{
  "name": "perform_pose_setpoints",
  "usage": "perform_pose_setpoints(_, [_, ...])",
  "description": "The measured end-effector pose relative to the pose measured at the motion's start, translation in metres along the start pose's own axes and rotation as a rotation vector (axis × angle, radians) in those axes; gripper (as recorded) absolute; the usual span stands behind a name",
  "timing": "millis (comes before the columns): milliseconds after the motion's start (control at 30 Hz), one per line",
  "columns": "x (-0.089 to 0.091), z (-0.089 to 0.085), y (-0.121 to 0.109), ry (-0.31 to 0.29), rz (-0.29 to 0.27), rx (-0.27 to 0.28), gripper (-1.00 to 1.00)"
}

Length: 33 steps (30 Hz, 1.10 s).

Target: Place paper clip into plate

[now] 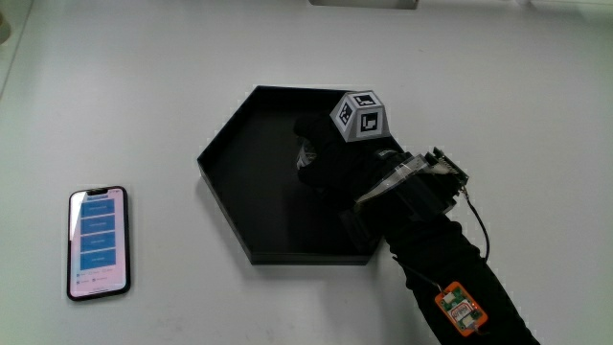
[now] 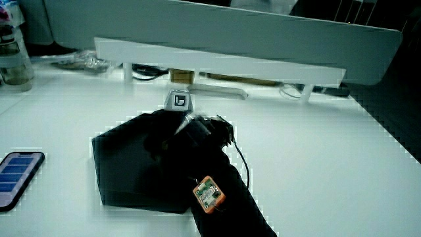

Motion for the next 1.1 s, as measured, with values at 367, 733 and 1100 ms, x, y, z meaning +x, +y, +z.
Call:
perform_pose_setpoints(367, [-0.001,-0.015,0.009,0.009,-0.015,-0.037,0.0])
perform_pose_setpoints(733, [-0.003,-0.038,0.019,-0.04,-0.04,-0.088,0.0])
perform_pose_setpoints(1100, [-0.009,-0.038,0.018,-0.084,-0.059,-0.08,0.0])
